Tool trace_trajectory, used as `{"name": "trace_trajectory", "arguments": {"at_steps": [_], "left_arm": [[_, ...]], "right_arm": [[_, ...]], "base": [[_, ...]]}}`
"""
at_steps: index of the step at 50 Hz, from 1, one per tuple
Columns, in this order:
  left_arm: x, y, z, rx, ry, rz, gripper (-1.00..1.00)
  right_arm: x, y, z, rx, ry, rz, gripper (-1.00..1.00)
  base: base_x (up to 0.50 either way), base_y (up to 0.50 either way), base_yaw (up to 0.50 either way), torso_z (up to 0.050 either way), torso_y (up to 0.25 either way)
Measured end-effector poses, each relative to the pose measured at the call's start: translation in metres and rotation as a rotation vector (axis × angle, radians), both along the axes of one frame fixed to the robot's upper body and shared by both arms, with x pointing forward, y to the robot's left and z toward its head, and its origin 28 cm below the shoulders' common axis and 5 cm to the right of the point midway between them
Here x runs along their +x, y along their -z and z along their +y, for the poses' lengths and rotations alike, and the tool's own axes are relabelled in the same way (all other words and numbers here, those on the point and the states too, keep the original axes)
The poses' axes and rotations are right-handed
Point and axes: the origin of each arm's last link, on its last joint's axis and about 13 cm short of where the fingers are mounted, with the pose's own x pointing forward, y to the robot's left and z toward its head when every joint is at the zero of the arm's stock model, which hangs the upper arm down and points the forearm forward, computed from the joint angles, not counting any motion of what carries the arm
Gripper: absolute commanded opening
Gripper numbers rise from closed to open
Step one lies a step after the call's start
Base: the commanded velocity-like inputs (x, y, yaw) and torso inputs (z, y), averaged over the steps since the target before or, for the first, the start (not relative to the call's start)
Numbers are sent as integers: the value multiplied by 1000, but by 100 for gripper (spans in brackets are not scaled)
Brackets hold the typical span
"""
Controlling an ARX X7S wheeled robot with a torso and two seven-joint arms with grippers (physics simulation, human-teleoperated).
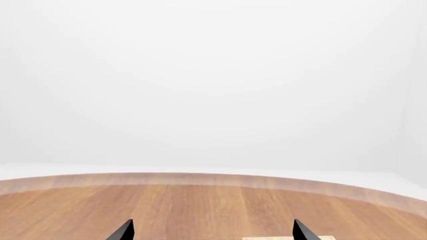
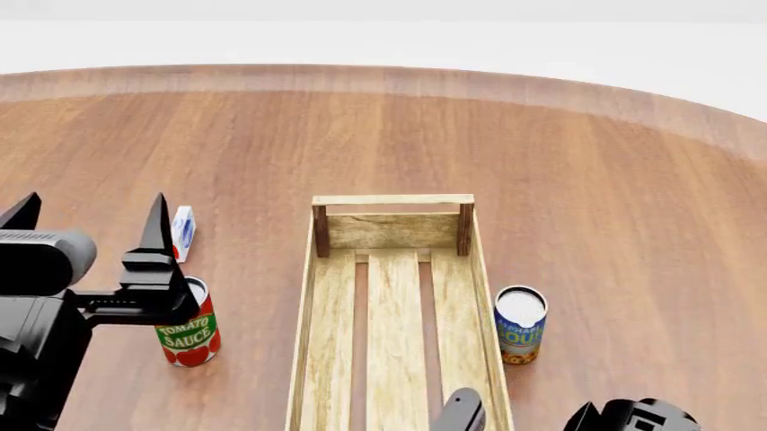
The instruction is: Pick up the butter and put it in the tray.
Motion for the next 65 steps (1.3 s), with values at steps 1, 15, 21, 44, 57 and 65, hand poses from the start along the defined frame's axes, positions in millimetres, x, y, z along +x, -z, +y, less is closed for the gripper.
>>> {"name": "trace_trajectory", "arguments": {"at_steps": [1,15,21,44,57,65], "left_arm": [[0,0,0,0,0,0,100],[0,1,1,1,0,1,100],[-1,2,1,1,0,2,100],[-2,3,0,2,6,3,100],[-2,3,-1,-1,8,3,100],[-2,3,0,-4,7,2,100]], "right_arm": [[0,0,0,0,1,0,100],[1,5,-1,-8,14,5,100],[1,5,-2,-5,16,6,100],[4,7,-7,-5,0,-24,-100],[-2,8,-5,15,-23,-21,-100],[-6,8,1,44,-49,5,-100]], "base": [[0,0,0,0,0],[0,0,0,0,0],[0,0,0,0,0],[0,0,1,-1,0],[0,1,1,0,0],[-1,0,0,0,0]]}}
